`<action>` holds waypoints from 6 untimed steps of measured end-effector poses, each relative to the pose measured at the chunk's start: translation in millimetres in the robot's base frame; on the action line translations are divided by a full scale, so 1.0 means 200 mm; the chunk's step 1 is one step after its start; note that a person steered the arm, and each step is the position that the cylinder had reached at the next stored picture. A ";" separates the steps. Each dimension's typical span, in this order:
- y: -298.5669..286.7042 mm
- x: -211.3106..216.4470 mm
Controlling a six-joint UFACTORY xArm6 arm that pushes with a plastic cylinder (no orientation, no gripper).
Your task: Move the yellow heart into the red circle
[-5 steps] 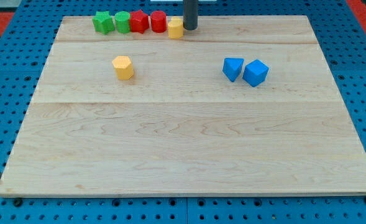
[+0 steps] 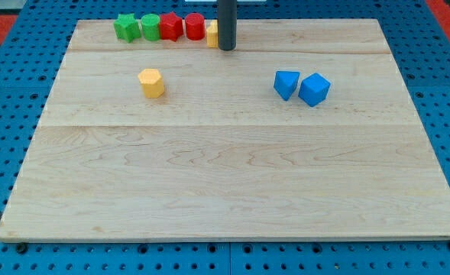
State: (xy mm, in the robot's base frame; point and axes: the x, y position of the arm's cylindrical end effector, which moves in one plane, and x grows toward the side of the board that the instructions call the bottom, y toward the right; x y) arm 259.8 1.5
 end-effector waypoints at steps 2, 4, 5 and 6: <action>0.00 -0.16; -0.04 -0.16; -0.04 -0.16; 0.10 -0.07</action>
